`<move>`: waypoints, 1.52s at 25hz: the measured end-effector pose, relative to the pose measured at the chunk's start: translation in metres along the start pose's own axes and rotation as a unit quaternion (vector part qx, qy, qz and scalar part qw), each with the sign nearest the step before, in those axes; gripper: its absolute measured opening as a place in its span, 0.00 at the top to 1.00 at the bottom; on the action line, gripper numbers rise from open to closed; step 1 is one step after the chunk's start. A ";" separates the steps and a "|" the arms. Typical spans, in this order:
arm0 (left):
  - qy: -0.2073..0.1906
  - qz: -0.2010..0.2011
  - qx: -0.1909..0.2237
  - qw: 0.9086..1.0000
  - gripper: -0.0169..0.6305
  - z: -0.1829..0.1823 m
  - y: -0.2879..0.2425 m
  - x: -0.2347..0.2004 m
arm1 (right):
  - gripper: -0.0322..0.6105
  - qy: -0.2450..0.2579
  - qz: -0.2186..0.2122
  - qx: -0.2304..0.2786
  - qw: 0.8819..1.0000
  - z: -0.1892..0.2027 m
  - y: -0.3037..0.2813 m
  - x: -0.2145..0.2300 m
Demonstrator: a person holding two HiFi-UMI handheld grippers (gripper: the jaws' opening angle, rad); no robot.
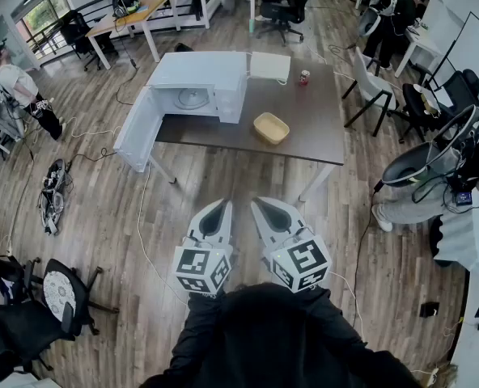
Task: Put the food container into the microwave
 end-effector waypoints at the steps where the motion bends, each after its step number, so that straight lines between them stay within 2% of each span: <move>1: 0.000 0.001 0.001 1.000 0.92 -0.001 -0.001 -0.002 | 0.92 0.001 0.001 0.000 1.000 0.000 -0.002 0.000; 9: 0.004 -0.004 0.005 1.000 0.92 -0.001 0.005 -0.015 | 0.92 -0.018 0.018 0.004 1.000 0.004 -0.010 -0.006; 17: 0.011 -0.011 -0.008 1.000 0.92 0.010 0.018 -0.026 | 0.92 -0.017 0.009 -0.007 1.000 0.015 -0.018 -0.026; 23: 0.017 -0.020 -0.023 0.999 0.92 0.026 0.034 -0.044 | 0.92 -0.032 0.020 -0.037 0.999 0.034 -0.028 -0.044; 32: 0.038 -0.018 -0.046 0.998 0.92 0.048 0.041 -0.068 | 0.92 -0.026 0.013 -0.072 0.997 0.054 -0.044 -0.059; 38: 0.043 -0.009 -0.050 0.998 0.92 0.049 0.020 -0.071 | 0.92 -0.019 0.010 -0.081 0.996 0.056 -0.055 -0.045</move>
Point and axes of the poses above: the fingertips, and each gripper's own axes: y backward along the fingers, x to its right, z out of its underside, the point moved 8 cm from there along y, backward along the fingers, and after that the axes turned 14 degrees about -z, right-handed, at the moved point
